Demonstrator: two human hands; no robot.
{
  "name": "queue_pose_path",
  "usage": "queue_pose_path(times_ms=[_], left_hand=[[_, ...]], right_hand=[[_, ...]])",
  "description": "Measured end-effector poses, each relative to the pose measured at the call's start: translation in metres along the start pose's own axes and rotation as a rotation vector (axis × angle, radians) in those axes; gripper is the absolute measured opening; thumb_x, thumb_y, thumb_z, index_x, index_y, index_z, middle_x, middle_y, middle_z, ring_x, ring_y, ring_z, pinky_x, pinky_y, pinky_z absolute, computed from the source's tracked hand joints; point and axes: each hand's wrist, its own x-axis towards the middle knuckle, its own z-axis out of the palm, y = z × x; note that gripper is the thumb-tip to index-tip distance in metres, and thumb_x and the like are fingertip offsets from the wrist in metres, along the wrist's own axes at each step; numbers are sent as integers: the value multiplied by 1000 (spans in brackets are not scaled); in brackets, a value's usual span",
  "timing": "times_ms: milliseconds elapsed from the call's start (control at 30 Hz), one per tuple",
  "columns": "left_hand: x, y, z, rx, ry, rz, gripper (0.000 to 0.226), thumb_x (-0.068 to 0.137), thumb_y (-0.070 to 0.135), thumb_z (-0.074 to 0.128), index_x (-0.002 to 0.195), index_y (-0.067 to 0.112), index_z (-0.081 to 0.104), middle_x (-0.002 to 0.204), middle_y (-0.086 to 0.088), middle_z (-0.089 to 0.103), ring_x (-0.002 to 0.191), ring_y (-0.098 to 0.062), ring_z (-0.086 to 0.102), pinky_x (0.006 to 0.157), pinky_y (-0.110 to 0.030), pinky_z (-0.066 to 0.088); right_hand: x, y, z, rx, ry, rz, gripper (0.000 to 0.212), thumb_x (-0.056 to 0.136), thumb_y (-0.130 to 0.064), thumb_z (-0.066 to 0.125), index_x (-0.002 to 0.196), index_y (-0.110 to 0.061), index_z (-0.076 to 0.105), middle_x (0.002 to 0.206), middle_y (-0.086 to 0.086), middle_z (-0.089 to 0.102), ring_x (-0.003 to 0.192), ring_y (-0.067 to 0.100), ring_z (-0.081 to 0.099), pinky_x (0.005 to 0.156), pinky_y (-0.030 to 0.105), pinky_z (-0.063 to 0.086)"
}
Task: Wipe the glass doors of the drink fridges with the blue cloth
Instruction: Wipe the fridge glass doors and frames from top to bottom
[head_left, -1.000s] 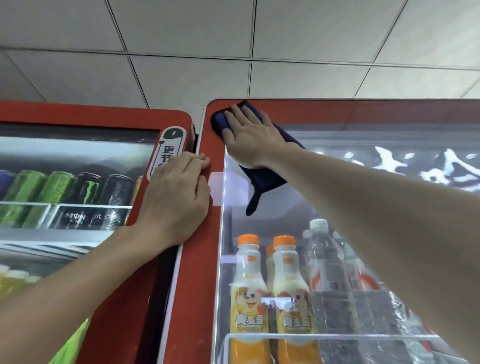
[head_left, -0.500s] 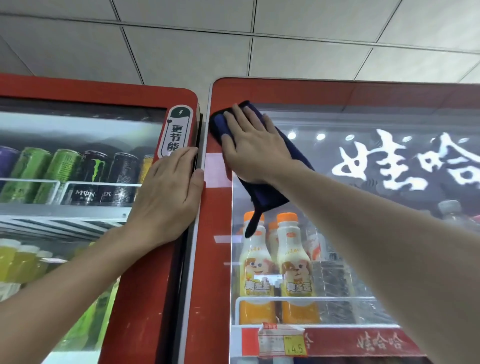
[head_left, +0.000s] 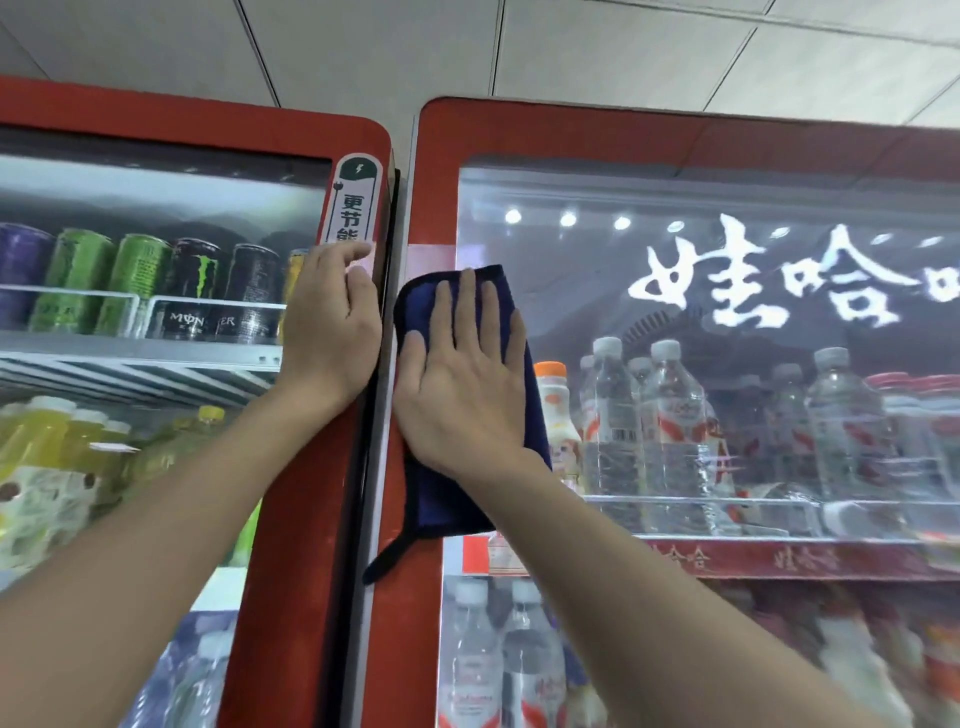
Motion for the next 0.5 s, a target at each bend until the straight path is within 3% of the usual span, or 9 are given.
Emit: queue_pose_path(times_ms=[100,200,267,333,433,500], left_hand=[[-25,22,-8,-26,148,10,30,97,-1,43,119,1,63,117,-12,60,105,-7,50,91,-3,30],[-56,45,-2,-73,163,64,32,89,-3,44,115,4,62,110,-2,56,99,-1,47,89,-1,31],[-72,59,13,-79,44,73,39,86,1,45,122,3,59,116,-3,55,108,-9,51,97,-6,34],[-79,68,33,19,-55,48,44,88,0,49,131,-3,54,127,-14,56,121,-25,52,108,-24,36],[-83,75,56,311,-135,-10,52,97,6,52,147,-5,44,151,-20,47,141,-38,41,120,-43,27],[-86,75,65,424,-134,4,54,100,14,47,151,-3,40,158,-19,39,148,-36,34,124,-45,23]], right_hand=[[18,7,-31,211,-222,34,59,108,-22,23,165,-12,7,174,5,-8,159,18,-14,125,38,-16],[36,20,-70,589,-404,274,49,109,-10,33,158,-4,34,169,14,26,156,28,22,126,39,16],[37,26,-89,898,-401,457,42,105,-12,46,144,1,56,150,19,54,141,32,49,120,43,36],[37,35,-97,1048,-376,521,38,100,-4,48,134,2,64,139,20,63,132,33,58,112,41,48],[26,52,-105,996,-168,390,41,94,6,44,117,-7,75,120,12,75,113,25,68,89,28,58],[4,80,-109,536,43,156,39,92,-2,43,107,-13,76,101,6,78,97,23,71,81,37,57]])
